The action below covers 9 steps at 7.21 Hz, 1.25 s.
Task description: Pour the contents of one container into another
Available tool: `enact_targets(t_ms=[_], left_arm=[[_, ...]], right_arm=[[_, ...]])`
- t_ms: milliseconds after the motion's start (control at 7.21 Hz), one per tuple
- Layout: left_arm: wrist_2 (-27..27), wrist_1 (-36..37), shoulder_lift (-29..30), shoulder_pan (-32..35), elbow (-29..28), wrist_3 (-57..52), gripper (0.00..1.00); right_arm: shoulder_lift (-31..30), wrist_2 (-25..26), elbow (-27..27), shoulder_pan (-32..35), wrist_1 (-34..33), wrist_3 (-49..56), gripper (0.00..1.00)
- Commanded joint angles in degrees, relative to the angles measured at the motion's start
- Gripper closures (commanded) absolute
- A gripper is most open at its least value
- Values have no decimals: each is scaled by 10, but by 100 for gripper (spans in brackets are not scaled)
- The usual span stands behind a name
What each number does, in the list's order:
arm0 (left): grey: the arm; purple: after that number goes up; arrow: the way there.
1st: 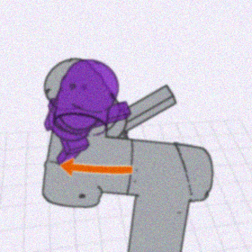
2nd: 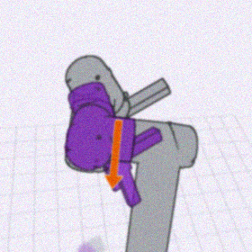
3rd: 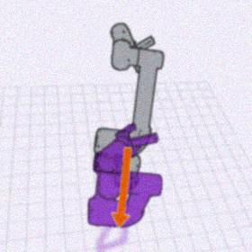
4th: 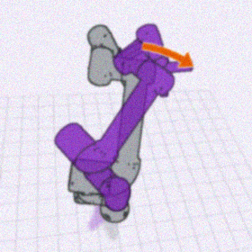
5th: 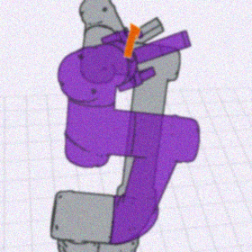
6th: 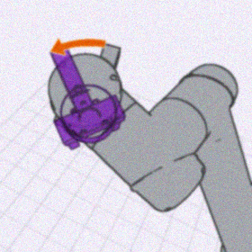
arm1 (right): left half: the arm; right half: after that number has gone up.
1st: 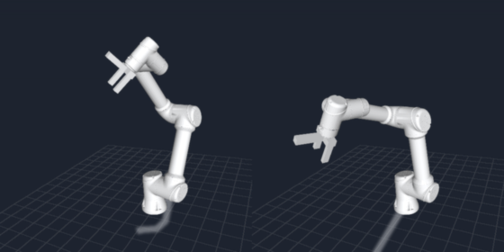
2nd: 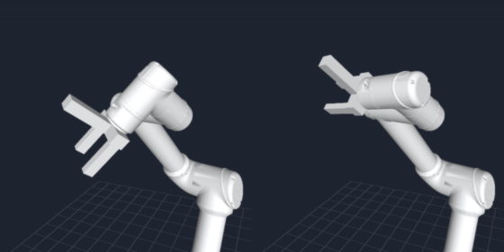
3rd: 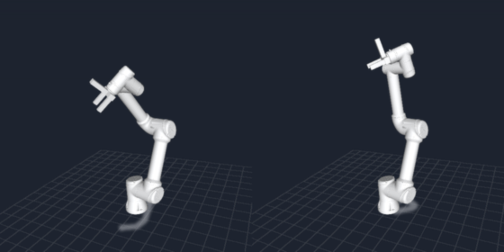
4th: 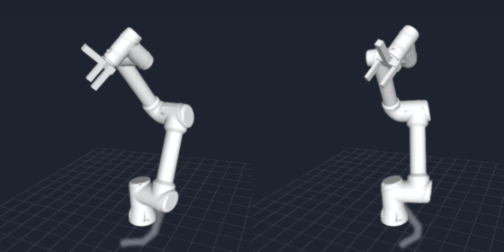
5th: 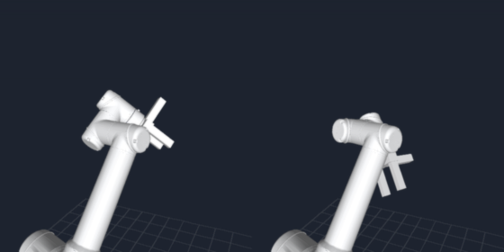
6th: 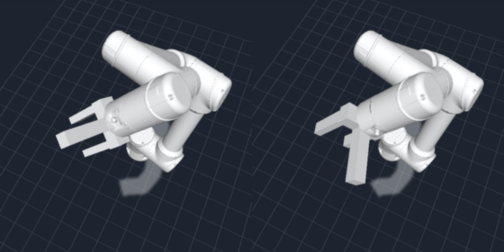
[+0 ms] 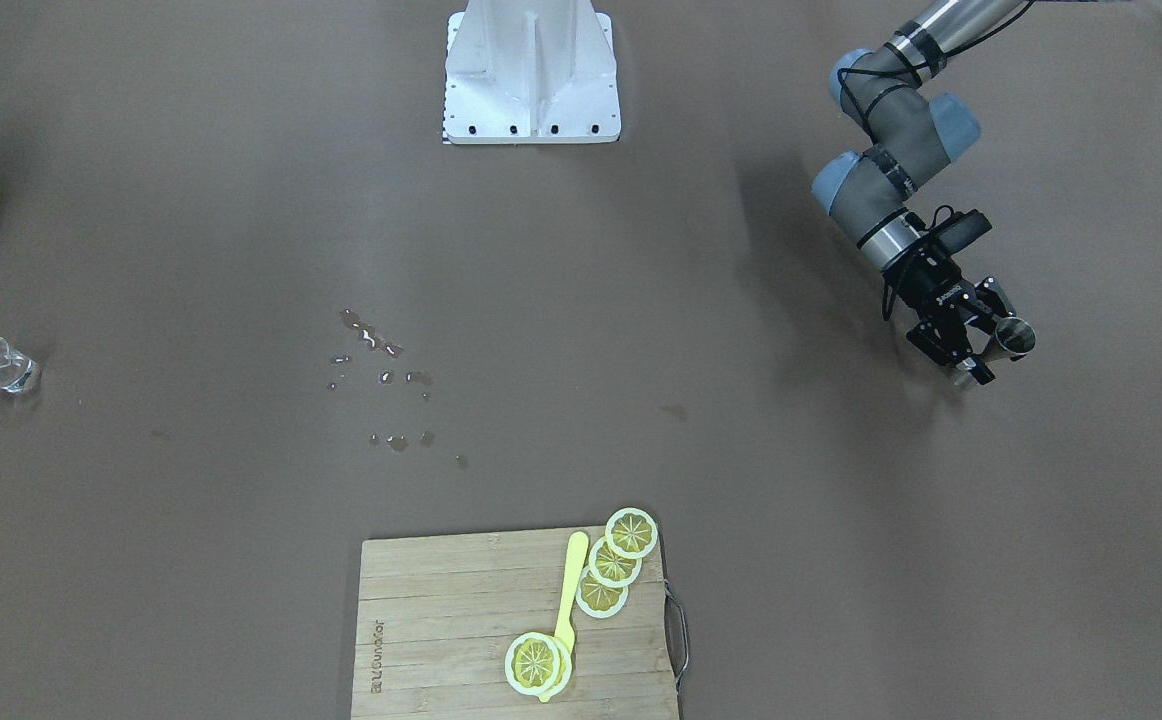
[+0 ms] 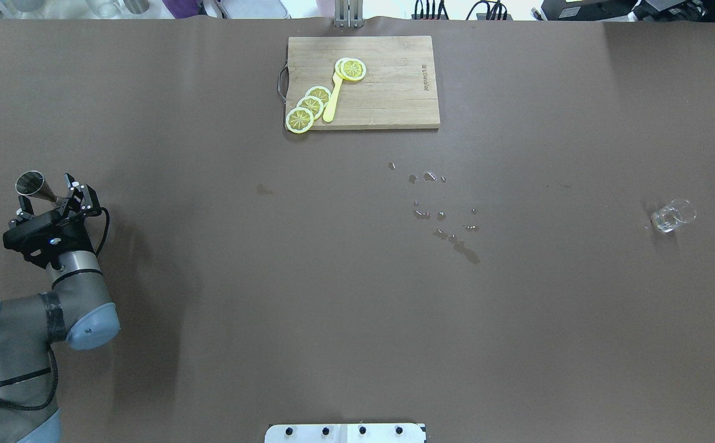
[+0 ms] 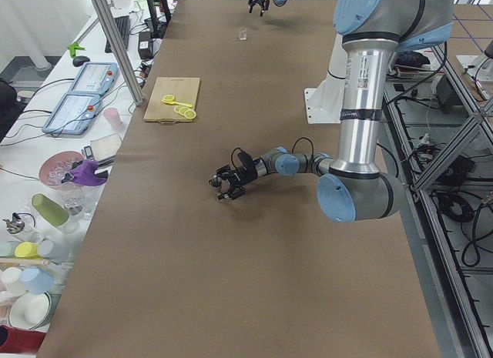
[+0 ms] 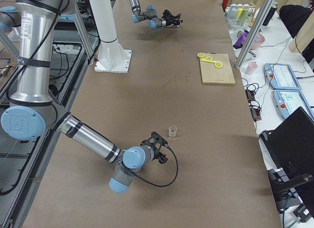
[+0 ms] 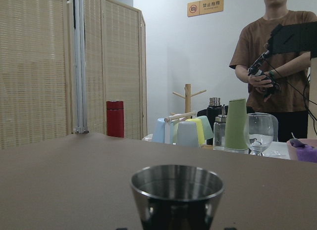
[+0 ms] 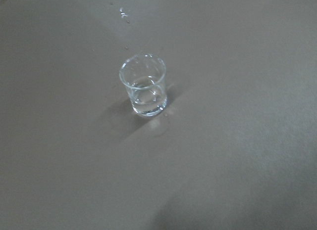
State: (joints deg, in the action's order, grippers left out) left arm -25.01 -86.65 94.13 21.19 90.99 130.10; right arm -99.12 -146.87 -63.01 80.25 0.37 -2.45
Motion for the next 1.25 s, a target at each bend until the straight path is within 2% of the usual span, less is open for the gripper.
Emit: enact_targets(t_ms=[0,139,416,555,693,971,1109], left_arm=[[1,6,-1,1,6,-1,2],[2,6,-1,1,8,-4,2],[1,18,-11,3,40,-5,2],[1,26,-15,3,54,-5,2],[1,27,-27,4,72,-5,2],[1,31,-60,4,109,-13,2],[1,31,-69,4,124,-17,2]], right_arm=[[-12,-13,-44,37,-156,0,0],[-29,-11,-51,45,-191,0,0],[-83,32,-86,49,-228,0,0],[-93,38,-124,50,-312,-1,0],[-93,48,-199,55,-449,0,0],[-91,117,-350,54,-705,-1,0],[-79,175,-412,52,-821,-1,0]])
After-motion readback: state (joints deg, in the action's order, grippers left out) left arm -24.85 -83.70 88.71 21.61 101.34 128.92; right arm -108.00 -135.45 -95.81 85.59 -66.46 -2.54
